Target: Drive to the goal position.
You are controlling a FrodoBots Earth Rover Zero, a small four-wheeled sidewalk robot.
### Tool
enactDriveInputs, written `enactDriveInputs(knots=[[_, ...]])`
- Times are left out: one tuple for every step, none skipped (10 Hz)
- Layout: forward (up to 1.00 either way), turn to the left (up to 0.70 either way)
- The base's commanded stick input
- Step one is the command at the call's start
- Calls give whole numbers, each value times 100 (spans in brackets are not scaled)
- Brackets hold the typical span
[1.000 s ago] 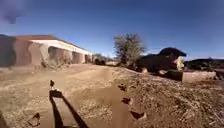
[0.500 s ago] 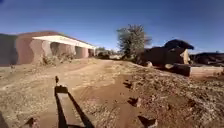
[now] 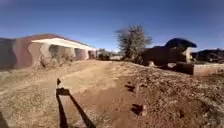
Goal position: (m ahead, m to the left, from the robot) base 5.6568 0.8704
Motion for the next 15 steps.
enactDriveInputs(knots=[[50,0],[50,0],[50,0],[50,0],[50,0],[50,0],[50,0],[50,0],[50,0],[50,0],[50,0],[50,0],[50,0],[50,0],[50,0]])
